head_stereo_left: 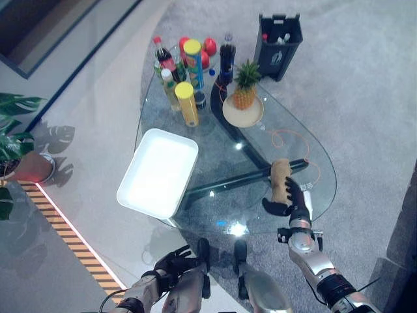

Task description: Wipe the table with a cloth and put it in the basket.

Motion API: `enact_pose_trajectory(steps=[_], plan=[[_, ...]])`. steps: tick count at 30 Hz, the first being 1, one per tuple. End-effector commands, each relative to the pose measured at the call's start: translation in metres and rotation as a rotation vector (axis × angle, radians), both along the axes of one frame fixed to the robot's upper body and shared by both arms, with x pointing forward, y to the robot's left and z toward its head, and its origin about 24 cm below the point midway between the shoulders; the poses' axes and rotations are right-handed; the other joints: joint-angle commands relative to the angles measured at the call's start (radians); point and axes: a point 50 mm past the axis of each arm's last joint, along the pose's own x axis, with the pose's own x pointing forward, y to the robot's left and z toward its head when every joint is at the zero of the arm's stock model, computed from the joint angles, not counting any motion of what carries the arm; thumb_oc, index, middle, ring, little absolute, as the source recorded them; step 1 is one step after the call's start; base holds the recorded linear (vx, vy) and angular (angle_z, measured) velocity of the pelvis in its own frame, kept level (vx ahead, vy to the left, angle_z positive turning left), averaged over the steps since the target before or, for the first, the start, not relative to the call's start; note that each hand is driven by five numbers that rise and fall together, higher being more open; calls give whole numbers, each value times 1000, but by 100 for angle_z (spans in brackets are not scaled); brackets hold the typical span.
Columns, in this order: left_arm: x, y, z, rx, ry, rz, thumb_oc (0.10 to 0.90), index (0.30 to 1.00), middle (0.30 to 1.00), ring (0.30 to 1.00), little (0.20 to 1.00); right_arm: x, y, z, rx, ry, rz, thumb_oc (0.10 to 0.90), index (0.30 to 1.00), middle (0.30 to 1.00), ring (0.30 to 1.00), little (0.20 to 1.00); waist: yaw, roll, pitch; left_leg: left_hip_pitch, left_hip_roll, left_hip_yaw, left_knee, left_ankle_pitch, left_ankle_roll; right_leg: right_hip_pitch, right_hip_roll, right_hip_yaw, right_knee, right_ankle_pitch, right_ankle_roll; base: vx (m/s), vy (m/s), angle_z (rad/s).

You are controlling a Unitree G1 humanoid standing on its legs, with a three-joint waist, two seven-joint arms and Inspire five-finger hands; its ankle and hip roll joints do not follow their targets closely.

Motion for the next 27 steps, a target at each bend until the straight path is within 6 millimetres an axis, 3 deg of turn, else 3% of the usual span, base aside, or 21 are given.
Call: enact_pose_trajectory(steps=[1,6,14,17,27], plan=[[-7,-11,-4,-47,12,11,800,900,900,900,900,13,-3,58,-24,-323,-76,800,900,900,900,900,0,-38,-33,-94,-19,1,194,-130,14,-130,-45,57,129,-34,54,-95,22,-3],[5,-10,1,-60,-25,20,800,900,900,900,900,22,-6,84,-50,-423,-167,800,900,900,900,900,-4,-32,12,-163,-26,1,251,-136,17,-191,-47,65,171,-36,51,-70,40,-4],[31,-25,17,-132,-121,52,800,900,900,900,900,38,1,119,7,-545,-253,800,900,900,900,900,-8,-20,100,-286,-27,5,335,-138,13,-308,-49,55,233,-27,39,-69,43,-3],[43,-35,27,-197,-180,65,800,900,900,900,900,44,9,132,3,-569,-244,800,900,900,900,900,-7,-10,100,-360,-32,11,343,-131,17,-388,-49,54,256,-22,38,-24,80,1],[64,-59,49,-268,-257,58,800,900,900,900,900,48,13,144,26,-596,-264,800,900,900,900,900,-3,5,100,-490,-49,16,372,-115,18,-523,-60,44,286,-1,42,3,36,0]])
